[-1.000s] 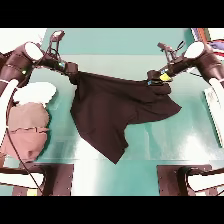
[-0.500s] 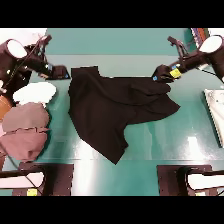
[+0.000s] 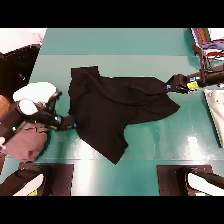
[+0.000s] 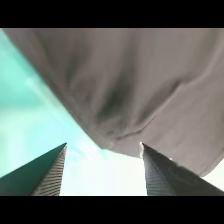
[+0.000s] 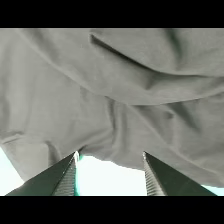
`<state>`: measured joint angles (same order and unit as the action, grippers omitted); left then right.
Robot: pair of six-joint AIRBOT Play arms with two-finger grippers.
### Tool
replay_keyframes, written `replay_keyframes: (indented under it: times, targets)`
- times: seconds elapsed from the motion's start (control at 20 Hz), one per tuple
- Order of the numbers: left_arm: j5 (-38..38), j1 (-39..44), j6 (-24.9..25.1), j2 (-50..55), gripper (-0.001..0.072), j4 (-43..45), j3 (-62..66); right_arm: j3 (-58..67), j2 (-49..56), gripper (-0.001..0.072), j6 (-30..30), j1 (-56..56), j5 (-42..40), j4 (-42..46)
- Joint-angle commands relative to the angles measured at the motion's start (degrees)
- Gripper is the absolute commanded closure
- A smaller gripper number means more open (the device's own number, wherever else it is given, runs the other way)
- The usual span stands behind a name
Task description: Fold the shirts.
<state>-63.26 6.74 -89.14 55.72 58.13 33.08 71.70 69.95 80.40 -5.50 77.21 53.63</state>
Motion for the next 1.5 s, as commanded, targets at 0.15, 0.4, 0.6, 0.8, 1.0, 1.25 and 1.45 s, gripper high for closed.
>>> replay_keyframes:
  times: [0.15, 0.4, 0.6, 0.8, 1.0, 1.25, 1.45]
  targets:
    - [7.80, 0.79, 1.84, -2.56, 0.0174, -11.06, -11.54, -1.55, -2.10, 0.0242, -0.13, 0.22, -1.25, -0.09]
    - [13.22, 0.79, 2.62, -2.56, 0.0237, -14.49, -11.72, -1.57, -2.10, 0.0242, -0.11, 0.22, -2.27, -0.09]
    - [14.75, 0.79, 4.81, -2.56, 0.0680, -15.17, -11.67, -1.57, -2.10, 0.0242, -0.11, 0.22, -2.86, -0.07]
    - [11.80, 0.76, 3.91, -2.56, 0.0681, -7.72, -6.16, -1.66, -2.10, 0.0242, -0.15, 3.54, 1.53, 0.63]
    - [7.04, 0.74, -2.62, -2.56, 0.0681, 11.32, 6.29, -11.65, -6.08, 0.0242, -0.09, 13.64, 3.28, 6.75]
    - [10.43, 0.76, -4.07, -2.56, 0.0680, 11.76, 12.26, -27.45, -5.55, 0.0241, -1.75, 27.06, -1.20, 8.07]
    - [8.57, 0.76, -4.00, -2.56, 0.0681, 11.47, 12.26, -29.22, 1.29, 0.0244, -4.50, 25.86, -7.58, 0.72]
